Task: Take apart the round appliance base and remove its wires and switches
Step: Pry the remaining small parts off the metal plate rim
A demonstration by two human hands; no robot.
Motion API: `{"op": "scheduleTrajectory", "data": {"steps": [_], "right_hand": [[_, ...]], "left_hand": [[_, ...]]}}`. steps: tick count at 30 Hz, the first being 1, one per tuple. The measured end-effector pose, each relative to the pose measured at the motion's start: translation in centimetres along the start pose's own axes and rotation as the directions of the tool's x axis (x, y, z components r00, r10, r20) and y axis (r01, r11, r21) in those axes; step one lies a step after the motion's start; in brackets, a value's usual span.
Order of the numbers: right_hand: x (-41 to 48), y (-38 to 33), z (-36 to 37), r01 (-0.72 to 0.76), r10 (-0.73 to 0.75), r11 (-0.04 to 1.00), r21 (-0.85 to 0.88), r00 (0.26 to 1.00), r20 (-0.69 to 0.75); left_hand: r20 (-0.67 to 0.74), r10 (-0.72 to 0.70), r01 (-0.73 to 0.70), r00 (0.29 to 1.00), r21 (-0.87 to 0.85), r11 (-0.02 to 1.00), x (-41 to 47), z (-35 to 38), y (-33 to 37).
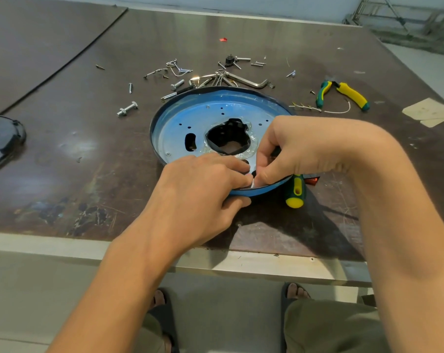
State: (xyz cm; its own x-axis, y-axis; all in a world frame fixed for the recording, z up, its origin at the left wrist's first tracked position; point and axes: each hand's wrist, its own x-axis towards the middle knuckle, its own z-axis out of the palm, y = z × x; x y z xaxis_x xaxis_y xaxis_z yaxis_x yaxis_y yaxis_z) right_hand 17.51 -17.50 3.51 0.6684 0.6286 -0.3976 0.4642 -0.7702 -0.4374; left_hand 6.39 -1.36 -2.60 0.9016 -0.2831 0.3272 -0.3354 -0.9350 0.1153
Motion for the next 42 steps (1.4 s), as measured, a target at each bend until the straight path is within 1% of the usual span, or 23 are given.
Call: {"op": "scheduleTrajectory", "data": {"steps": [8,14,20,24,25,26,27,29,30,31,34,36,37,38,40,42], "right_hand": [[-0.5,0.3,0.3,0.094,-0.093,0.994,0.054,0.995,-0.031],[-0.6,-0.1,0.2,0.095,-0.096,0.995,-0.030,0.994,-0.053],[-1.0,-0.2,0.2,0.151,-0.154,0.988,-0.042,0.986,-0.066],[-2.4,-0.1,-0.7,0.243,-0.241,0.969,0.038,0.969,-0.044],[-2.7,0.0,-1.0,0.261,-0.259,0.965,0.037,0.964,-0.054],[-2.9,0.1,-1.2,0.276,-0.273,0.961,0.027,0.957,-0.096],[-3.0,0.4,-1.4,0.285,-0.278,0.958,0.017,0.946,-0.168],[-3.0,1.5,-2.0,0.262,-0.239,0.964,0.032,0.917,-0.319],[-3.1,2.3,-2.3,0.234,-0.197,0.970,0.065,0.914,-0.354],[-3.3,3.2,-2.6,0.197,-0.149,0.975,0.103,0.923,-0.355],[-3.4,6.4,-2.8,0.028,0.025,0.983,0.181,0.958,-0.284],[-3.0,8.5,-2.5,-0.087,0.143,0.975,0.207,0.951,-0.274],[-2.8,9.5,-2.2,-0.127,0.196,0.955,0.269,0.949,-0.248],[-2.7,10.4,-2.0,-0.146,0.230,0.922,0.360,0.951,-0.205],[-2.7,11.9,-1.8,-0.141,0.234,0.861,0.488,0.963,-0.136],[-2.8,13.2,-1.8,-0.169,0.258,0.864,0.475,0.957,-0.129]], "left_hand": [[0.017,0.002,-0.002,1.000,0.007,1.000,-0.1,0.1,0.0],[0.036,0.010,-0.011,0.999,0.016,1.000,-0.1,0.0,-0.1],[0.046,0.008,-0.008,0.999,0.008,1.000,-0.1,-0.2,0.1],[0.045,0.014,-0.015,0.999,0.026,1.000,-0.2,-0.2,0.1],[0.041,0.018,-0.019,0.999,0.026,0.999,-0.2,-0.3,0.1],[0.042,0.020,-0.021,0.999,0.023,1.000,-0.2,-0.3,0.1],[0.045,0.019,-0.020,0.999,0.020,1.000,-0.2,-0.3,0.1],[0.048,0.024,-0.025,0.999,0.024,0.999,-0.3,-0.4,0.1],[0.051,0.030,-0.031,0.998,0.028,0.999,-0.4,-0.3,0.2],[0.055,0.035,-0.037,0.998,0.029,0.999,-0.4,-0.3,0.2],[0.061,0.037,-0.039,0.997,0.024,0.999,-0.4,-0.4,0.3],[0.066,0.030,-0.031,0.997,0.013,0.999,-0.3,-0.6,0.3],[0.068,0.029,-0.030,0.997,0.007,1.000,-0.3,-0.7,0.3],[0.072,0.034,-0.035,0.997,0.004,0.999,-0.3,-0.7,0.3],[0.092,0.048,-0.048,0.995,0.003,0.999,-0.2,-0.8,0.4],[0.101,0.053,-0.054,0.993,0.005,0.999,-0.1,-0.9,0.4]]}}
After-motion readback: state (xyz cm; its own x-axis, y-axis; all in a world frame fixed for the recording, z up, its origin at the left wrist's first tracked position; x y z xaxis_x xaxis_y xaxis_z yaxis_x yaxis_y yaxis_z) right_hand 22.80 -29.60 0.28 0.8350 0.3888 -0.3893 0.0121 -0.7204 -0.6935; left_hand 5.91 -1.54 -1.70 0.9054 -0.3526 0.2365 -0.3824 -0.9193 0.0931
